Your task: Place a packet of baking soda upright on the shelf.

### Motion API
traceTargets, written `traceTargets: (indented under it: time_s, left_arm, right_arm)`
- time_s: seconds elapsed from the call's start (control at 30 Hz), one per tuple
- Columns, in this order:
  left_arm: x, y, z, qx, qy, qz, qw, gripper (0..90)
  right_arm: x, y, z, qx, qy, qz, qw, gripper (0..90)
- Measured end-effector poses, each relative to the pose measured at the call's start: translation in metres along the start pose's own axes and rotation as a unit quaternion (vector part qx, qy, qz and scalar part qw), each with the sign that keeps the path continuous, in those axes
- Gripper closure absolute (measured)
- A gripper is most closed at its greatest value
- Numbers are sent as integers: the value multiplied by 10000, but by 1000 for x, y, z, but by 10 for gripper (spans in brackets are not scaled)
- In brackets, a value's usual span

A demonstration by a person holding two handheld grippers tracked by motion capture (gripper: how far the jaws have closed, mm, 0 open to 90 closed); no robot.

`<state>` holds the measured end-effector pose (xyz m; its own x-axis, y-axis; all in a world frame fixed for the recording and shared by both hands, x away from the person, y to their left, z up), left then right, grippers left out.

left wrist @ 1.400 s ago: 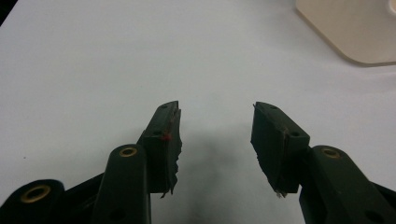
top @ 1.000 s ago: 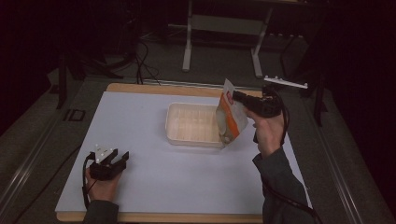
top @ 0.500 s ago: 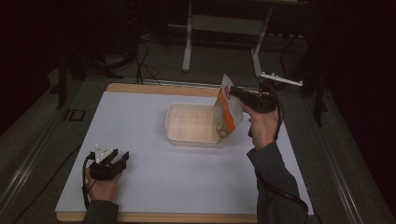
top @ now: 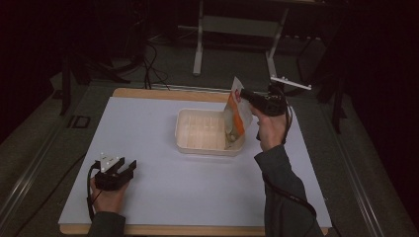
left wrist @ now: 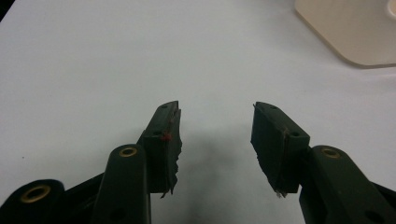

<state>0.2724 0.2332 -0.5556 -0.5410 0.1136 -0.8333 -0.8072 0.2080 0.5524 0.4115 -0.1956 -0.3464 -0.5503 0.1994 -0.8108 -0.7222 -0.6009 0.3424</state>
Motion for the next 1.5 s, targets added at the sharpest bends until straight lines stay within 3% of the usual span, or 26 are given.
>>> traceTargets:
  time_s: [0.43, 1.07, 1.5]
  left_arm:
    - [0, 0, 0, -5, -21, 1, 10000, 518]
    - [0, 0, 0, -6, -15, 4, 10000, 518]
    - [0, 0, 0, -6, -1, 0, 10000, 518]
  right_arm:
    - [11, 0, -7, 229, 149, -131, 9995, 900]
    - [20, -19, -17, 503, -11, 106, 9987, 900]
    - [21, -28, -19, 587, -109, 123, 9981, 900]
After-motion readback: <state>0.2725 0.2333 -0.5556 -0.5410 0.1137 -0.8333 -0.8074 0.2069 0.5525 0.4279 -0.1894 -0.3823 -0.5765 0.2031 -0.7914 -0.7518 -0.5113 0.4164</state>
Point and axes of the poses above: each handheld gripper's, and its own axes: y roughly backward along the jaws, x roughly out of its underside, z roughly to its left, the point moved 1 cm from there along -y, roughly forward along the jaws, and after that the axes turned 4 degrees about -y, right-handed, at the moved point
